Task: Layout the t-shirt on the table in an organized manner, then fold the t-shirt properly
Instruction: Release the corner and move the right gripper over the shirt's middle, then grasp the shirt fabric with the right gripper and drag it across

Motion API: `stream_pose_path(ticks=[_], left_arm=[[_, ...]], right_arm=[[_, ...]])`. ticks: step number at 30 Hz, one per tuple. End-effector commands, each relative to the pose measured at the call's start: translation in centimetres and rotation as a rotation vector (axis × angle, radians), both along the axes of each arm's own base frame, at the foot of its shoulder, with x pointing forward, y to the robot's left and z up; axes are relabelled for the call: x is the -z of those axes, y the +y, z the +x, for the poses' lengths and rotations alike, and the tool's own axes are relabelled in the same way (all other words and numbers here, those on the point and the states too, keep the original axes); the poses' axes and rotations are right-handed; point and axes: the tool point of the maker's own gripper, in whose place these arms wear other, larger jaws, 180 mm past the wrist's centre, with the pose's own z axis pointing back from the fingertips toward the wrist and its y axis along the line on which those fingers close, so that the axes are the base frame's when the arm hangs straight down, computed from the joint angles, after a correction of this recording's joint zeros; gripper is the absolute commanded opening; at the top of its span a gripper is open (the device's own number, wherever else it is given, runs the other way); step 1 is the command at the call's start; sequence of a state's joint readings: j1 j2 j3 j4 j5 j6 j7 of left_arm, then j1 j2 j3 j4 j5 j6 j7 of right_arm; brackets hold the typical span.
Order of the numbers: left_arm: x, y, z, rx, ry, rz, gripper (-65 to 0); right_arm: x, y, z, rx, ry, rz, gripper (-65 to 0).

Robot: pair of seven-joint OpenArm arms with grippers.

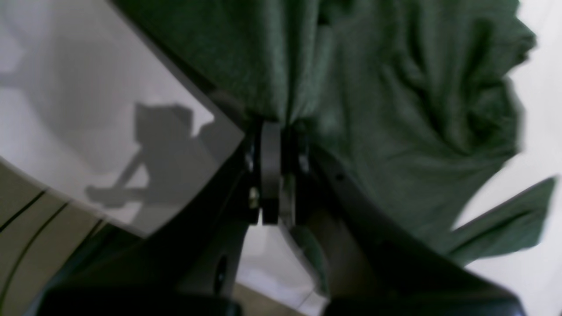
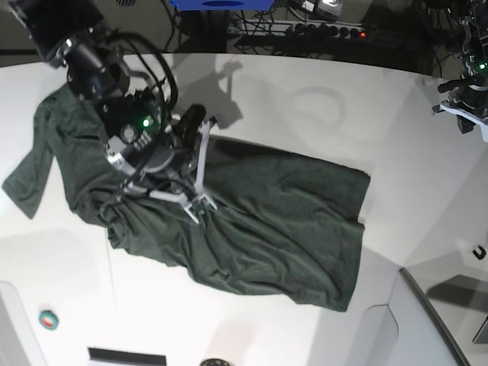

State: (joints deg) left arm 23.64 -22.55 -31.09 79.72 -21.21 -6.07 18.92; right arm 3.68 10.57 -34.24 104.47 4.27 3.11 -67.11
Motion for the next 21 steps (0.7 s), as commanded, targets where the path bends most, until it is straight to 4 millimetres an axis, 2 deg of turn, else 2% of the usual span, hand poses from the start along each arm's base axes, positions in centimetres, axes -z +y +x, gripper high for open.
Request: stream_pose_path(ticks=[1, 3, 6, 8, 9, 10, 11, 14, 16, 18, 21], left_arm=[[-1.6, 0.8, 0.9, 0.009, -0.043, 0.035, -65.0], [-1.7, 0.8, 0.9, 0.009, -0.044, 0.036, -65.0], [-1.7, 0.8, 0.9, 0.008, -0.045, 0.036, -65.0], [-1.7, 0.9, 0.9, 0.007, -0.046, 0.037, -65.0], [-1.7, 0.9, 0.8, 0.007, -0.044, 0.037, -65.0], [-1.6, 0.8, 0.8, 0.006, -0.044, 0.036, -65.0], [-1.6, 0.8, 0.8, 0.006, -0.044, 0.036, -65.0], [-1.5, 0.8, 0.7, 0.005, -0.041, 0.034, -65.0], [-1.6, 0.8, 0.7, 0.005, -0.046, 0.034, -65.0], [-2.1, 0.5, 1.0, 0.015, -0.057, 0.04, -65.0], [-3.0, 0.0, 0.5, 0.045, -0.056, 0.059, -65.0]], right_arm=[[-0.2, -0.7, 1.4, -0.002, -0.02, -0.025, -63.2], [1.7, -1.7, 2.3, 0.001, 0.029, -0.08, -58.2], [3.3, -2.8, 4.0, 0.018, 0.04, -0.11, -37.8], [3.4, -4.1, 5.4, 0.072, 0.019, -0.096, -23.4], [3.2, -4.7, 5.8, 0.112, 0.012, -0.088, -20.4], [2.7, -4.7, 5.9, 0.138, -0.005, -0.073, -21.0], [2.0, -3.7, 5.4, 0.122, -0.027, -0.057, -22.7], [1.3, 2.0, 1.0, -0.066, -0.05, -0.008, -23.7], [1.2, 5.1, -0.8, -0.164, -0.06, 0.028, -23.9], [0.8, 7.9, -1.3, -0.208, -0.089, 0.086, -24.0], [1.1, 10.8, 0.2, -0.177, -0.095, 0.129, -23.9]])
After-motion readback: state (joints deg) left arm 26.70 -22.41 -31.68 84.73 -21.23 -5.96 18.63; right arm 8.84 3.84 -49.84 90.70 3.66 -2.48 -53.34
